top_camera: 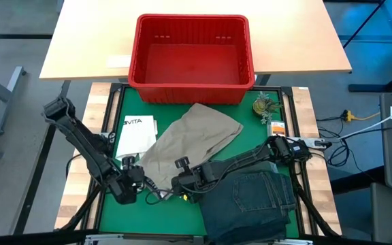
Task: Fold Laundry from Bin
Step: Fold the brown shorts
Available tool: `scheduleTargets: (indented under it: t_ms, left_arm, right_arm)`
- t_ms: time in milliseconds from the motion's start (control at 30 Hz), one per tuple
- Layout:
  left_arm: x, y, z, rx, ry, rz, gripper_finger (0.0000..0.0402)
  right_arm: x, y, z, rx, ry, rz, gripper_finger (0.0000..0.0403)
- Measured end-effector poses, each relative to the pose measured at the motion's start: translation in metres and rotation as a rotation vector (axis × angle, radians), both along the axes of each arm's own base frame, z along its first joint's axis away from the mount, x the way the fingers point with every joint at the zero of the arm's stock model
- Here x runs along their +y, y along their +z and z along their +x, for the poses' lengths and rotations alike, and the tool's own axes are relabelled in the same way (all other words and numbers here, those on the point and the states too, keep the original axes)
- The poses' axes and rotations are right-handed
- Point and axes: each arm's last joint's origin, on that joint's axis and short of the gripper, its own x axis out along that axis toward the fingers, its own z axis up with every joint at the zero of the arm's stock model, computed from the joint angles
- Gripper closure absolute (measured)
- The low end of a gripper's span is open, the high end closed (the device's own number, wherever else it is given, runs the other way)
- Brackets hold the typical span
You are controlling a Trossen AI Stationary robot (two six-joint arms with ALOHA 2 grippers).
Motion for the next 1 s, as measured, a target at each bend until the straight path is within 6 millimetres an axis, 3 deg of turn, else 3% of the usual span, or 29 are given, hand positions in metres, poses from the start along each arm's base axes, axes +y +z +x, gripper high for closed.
scheduleTargets:
  t_ms: [500,633,867,1000]
  left_arm:
    - [-0.006,-0.038,0.009,0.087,0.038,0.199,0.0218]
    - [-0.007,-0.04,0.009,0.106,0.058,0.183,0.026]
    - [-0.01,-0.03,0.008,0.187,0.043,0.144,0.0377]
    - [-0.011,-0.013,0.009,0.229,0.04,0.19,0.0393]
  right_arm:
    - [0.0,0.0,0.0,-0.001,0.0,0.0,0.0391]
    - [0.0,0.0,0.0,-0.001,0.0,0.001,0.0391]
    - [0.001,0.0,0.001,-0.011,-0.022,0.021,0.0391]
    - [0.001,0.001,0.001,-0.015,-0.029,0.035,0.0391]
